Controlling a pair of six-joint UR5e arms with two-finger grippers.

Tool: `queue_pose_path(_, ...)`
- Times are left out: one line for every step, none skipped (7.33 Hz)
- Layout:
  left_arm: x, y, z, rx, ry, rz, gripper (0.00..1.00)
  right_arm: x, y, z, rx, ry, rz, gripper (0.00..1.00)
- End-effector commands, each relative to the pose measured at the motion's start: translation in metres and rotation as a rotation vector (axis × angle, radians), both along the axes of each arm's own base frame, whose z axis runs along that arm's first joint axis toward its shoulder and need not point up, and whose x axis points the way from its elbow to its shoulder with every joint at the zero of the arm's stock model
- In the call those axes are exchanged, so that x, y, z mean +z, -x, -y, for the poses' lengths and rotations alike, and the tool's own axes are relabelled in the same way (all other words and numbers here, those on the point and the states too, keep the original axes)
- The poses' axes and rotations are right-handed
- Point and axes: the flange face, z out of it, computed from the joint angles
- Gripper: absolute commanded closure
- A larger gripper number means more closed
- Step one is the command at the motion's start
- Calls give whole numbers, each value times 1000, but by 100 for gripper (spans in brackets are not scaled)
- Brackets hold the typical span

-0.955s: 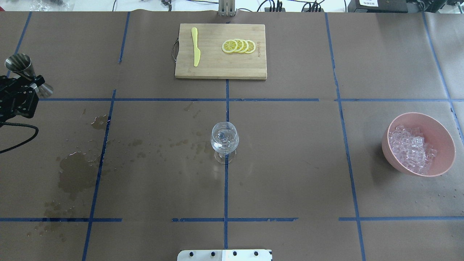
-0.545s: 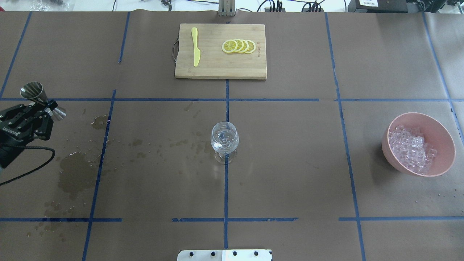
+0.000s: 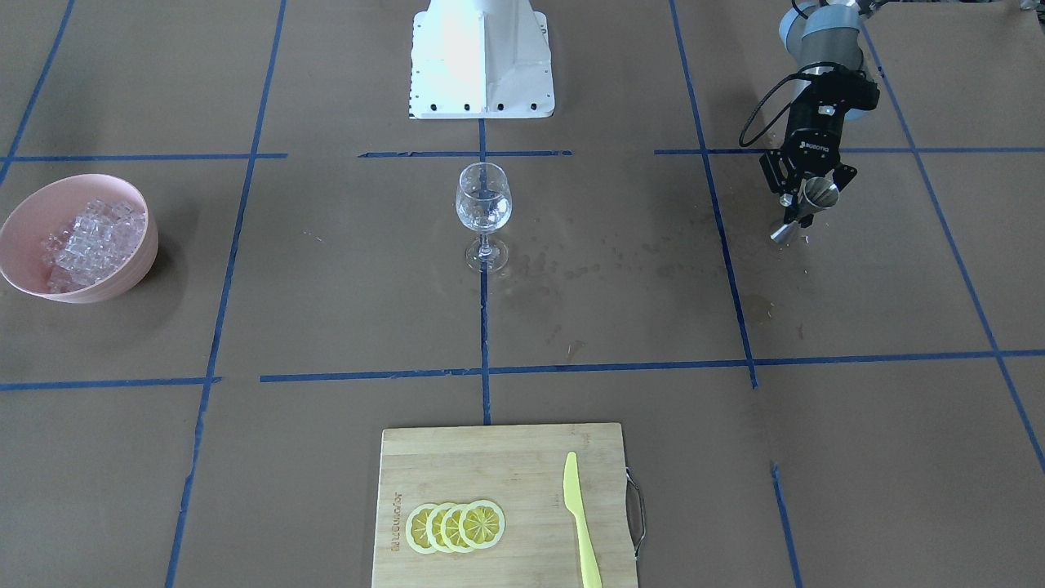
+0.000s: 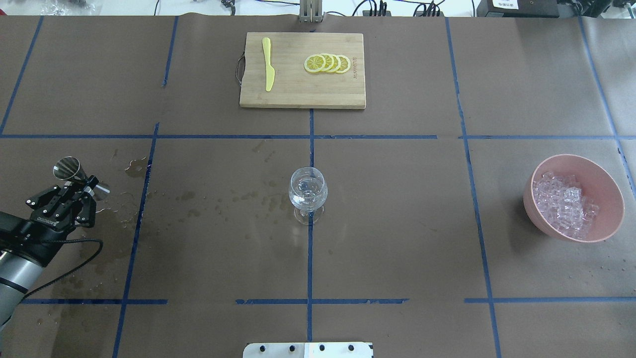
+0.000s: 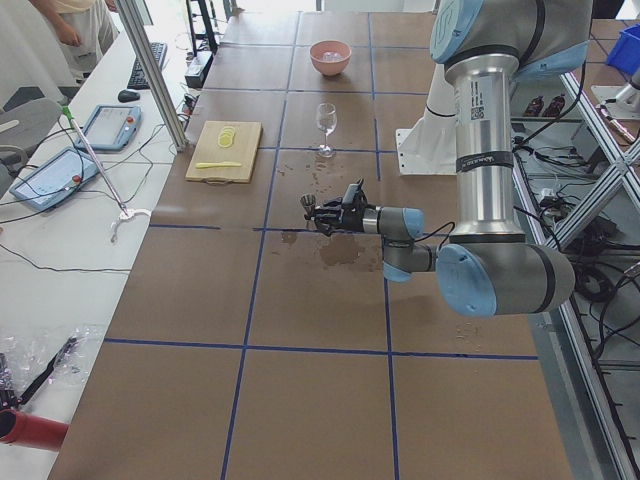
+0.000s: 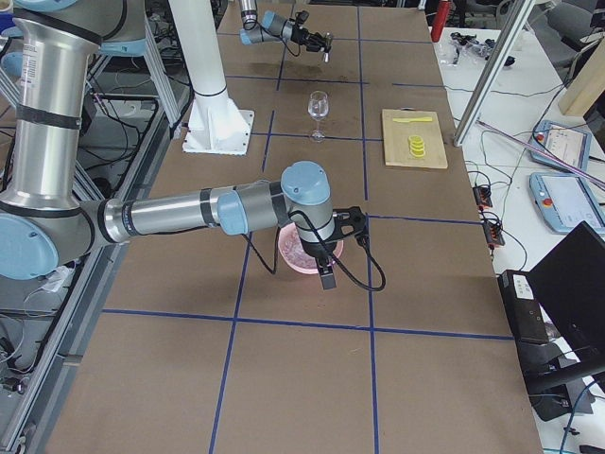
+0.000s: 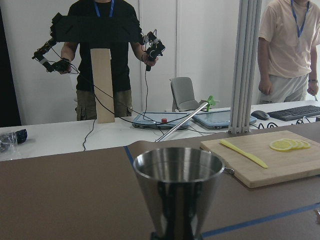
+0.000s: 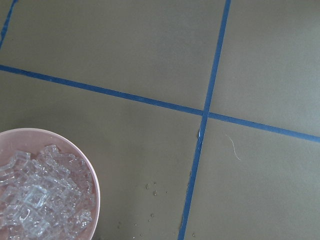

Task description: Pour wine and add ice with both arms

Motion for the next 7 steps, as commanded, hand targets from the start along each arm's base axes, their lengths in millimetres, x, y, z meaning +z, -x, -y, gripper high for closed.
queue_pose_path(15, -22, -12, 2, 4, 14, 100, 0, 0, 0, 0, -1, 0, 0)
queue_pose_path(19, -24, -14, 8, 5, 21, 100, 0, 0, 0, 0, -1, 0, 0)
queue_pose_path(22, -24, -14, 10, 7, 28, 100, 0, 0, 0, 0, -1, 0, 0)
queue_pose_path(28, -26, -16, 15, 8, 41, 100, -1, 0, 0, 0, -3, 0, 0)
queue_pose_path(22, -35, -16, 18, 7, 28, 100, -1, 0, 0, 0, -4, 0, 0)
queue_pose_path(23, -37, -18, 15, 7, 26, 100, -1, 0, 0, 0, -3, 0, 0)
queue_pose_path(23, -39, -20, 15, 7, 26, 100, 0, 0, 0, 0, -1, 0, 0)
